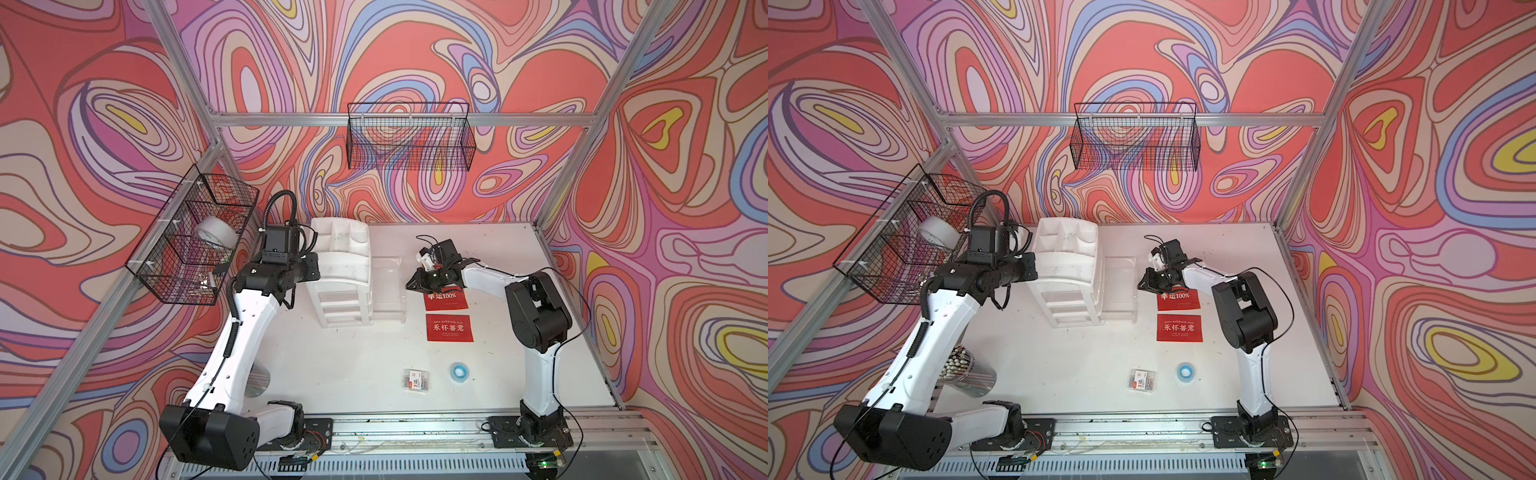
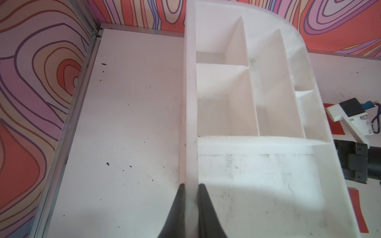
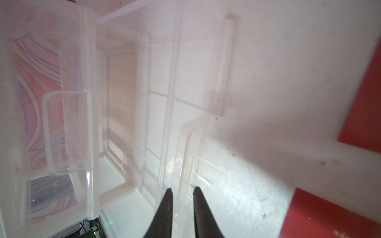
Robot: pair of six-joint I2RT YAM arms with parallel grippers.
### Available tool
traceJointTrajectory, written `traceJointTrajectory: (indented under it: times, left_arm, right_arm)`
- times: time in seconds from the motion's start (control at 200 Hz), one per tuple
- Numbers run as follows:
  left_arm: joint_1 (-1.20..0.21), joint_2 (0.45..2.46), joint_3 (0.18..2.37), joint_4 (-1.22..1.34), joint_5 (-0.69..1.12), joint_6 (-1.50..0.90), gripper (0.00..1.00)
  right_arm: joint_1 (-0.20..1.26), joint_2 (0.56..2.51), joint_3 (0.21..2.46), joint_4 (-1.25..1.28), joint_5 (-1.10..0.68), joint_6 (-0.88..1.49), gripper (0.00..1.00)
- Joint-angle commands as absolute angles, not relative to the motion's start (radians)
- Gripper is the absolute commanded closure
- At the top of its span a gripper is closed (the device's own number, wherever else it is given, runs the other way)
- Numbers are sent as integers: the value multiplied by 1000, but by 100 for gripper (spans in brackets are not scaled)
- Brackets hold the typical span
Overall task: Take the postcards out of the drawer
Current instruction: Close the drawer in the storage box.
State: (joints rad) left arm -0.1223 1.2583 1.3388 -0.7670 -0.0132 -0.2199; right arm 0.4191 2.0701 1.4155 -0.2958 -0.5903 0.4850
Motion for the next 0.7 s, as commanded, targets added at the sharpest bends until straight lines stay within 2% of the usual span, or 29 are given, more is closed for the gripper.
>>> traceJointTrajectory:
  times: [0.0,0.691]
  left_arm:
    - [-119,1269,1312,-775,40,-228,91]
    - [-128,1295,1228,-638,229,-378,91]
  right_arm:
    - [441,2108,1442,-261,-618,504,80]
    - [453,2184,1534,-225,-636,540,80]
